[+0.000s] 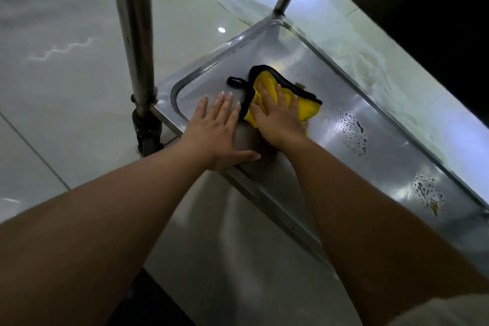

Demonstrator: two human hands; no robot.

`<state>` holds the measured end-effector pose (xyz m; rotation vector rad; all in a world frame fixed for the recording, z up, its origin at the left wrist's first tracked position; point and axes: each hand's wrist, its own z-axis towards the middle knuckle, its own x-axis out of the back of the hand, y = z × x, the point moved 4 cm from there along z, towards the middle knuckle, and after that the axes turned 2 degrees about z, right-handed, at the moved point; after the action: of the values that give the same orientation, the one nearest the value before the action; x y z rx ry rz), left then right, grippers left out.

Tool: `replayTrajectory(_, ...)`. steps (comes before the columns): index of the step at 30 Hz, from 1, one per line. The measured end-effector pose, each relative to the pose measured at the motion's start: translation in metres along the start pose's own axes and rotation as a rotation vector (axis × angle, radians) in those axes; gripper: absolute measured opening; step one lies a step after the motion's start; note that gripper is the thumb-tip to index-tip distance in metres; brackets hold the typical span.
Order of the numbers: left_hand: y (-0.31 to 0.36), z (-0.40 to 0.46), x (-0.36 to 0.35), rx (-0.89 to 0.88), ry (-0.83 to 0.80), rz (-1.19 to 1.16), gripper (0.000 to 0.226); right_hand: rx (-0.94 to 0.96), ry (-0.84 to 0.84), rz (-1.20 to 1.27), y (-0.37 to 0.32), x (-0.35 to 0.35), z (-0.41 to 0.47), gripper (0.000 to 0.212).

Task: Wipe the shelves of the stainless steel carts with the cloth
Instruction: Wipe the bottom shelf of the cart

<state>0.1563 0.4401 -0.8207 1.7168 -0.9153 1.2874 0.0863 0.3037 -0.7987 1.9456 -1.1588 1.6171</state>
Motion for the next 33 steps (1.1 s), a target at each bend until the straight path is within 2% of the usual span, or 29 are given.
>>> replayTrajectory(3, 0.000, 0.003, 0.000, -0.005, -0.022, 0.010, 0.117, -0.007, 0.036, -0.034, 0.043, 0.006, -0.011, 0.056)
replayTrajectory(10, 0.022, 0.011, 0.017, 0.021, -0.055, 0.065, 0.107, -0.201, 0.028, -0.098, 0.181, 0.016, -0.090, 0.058)
replayTrajectory(14, 0.046, 0.009, 0.017, 0.115, -0.076, 0.041, 0.091, -0.353, 0.093, -0.052, 0.219, 0.009, -0.148, 0.054)
replayTrajectory(15, 0.053, 0.007, 0.016, 0.119, -0.082, 0.022, 0.085, -0.348, 0.096, -0.111, 0.217, 0.006, -0.158, 0.052)
replayTrajectory(17, 0.072, 0.004, 0.013, 0.057, -0.072, -0.030, 0.073, -0.330, 0.138, -0.183, 0.211, 0.000, -0.167, 0.052)
replayTrajectory(20, 0.116, -0.006, 0.000, -0.144, -0.062, -0.034, 0.069, -0.396, 0.153, -0.133, 0.199, 0.001, -0.165, 0.059)
replayTrajectory(22, 0.132, -0.010, -0.008, -0.169, -0.088, -0.025, 0.072, -0.420, 0.161, -0.073, 0.195, 0.001, -0.163, 0.062)
replayTrajectory(27, 0.130, -0.008, -0.010, -0.114, -0.071, 0.043, 0.102, -0.329, 0.192, -0.031, 0.199, 0.000, -0.171, 0.065)
replayTrajectory(30, 0.131, -0.011, -0.012, -0.099, -0.076, 0.056, 0.114, -0.198, 0.176, -0.098, 0.221, 0.003, -0.183, 0.062)
replayTrajectory(33, 0.136, -0.010, -0.009, -0.056, -0.104, 0.049, 0.121, -0.201, 0.197, -0.053, 0.256, 0.005, -0.200, 0.060)
